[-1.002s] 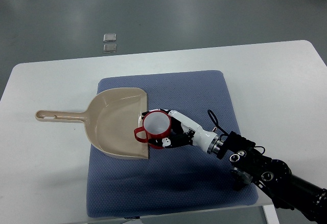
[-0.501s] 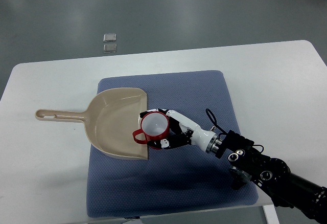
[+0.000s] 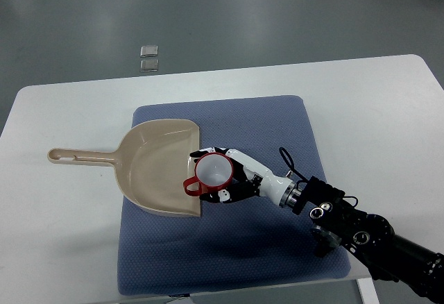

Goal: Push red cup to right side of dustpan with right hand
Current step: 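Hold the red mug against the dustpan edge with the right hand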

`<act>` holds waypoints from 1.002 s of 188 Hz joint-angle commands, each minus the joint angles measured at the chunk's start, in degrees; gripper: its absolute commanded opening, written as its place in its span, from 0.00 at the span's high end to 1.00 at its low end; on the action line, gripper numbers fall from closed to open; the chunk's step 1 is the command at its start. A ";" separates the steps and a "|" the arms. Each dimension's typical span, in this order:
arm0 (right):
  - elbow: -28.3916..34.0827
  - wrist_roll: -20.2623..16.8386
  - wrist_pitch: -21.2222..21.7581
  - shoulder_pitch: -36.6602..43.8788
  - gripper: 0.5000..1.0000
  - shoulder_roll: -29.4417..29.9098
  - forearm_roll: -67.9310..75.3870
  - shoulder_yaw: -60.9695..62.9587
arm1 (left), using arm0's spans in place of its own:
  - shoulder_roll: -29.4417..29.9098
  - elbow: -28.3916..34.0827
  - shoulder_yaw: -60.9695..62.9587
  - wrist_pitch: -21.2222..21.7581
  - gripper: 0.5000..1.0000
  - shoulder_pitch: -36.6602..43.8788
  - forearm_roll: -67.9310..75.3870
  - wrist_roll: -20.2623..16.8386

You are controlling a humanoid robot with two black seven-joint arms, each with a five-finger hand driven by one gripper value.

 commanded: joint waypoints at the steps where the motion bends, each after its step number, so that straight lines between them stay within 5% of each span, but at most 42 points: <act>1: -0.02 0.00 0.00 0.01 0.23 0.00 -0.01 0.00 | 0.00 0.00 0.00 0.02 0.00 0.00 0.00 0.03; 188: -0.11 0.00 1.93 0.62 0.21 0.00 -0.10 0.00 | 0.00 0.00 0.00 0.02 0.00 0.00 0.00 0.03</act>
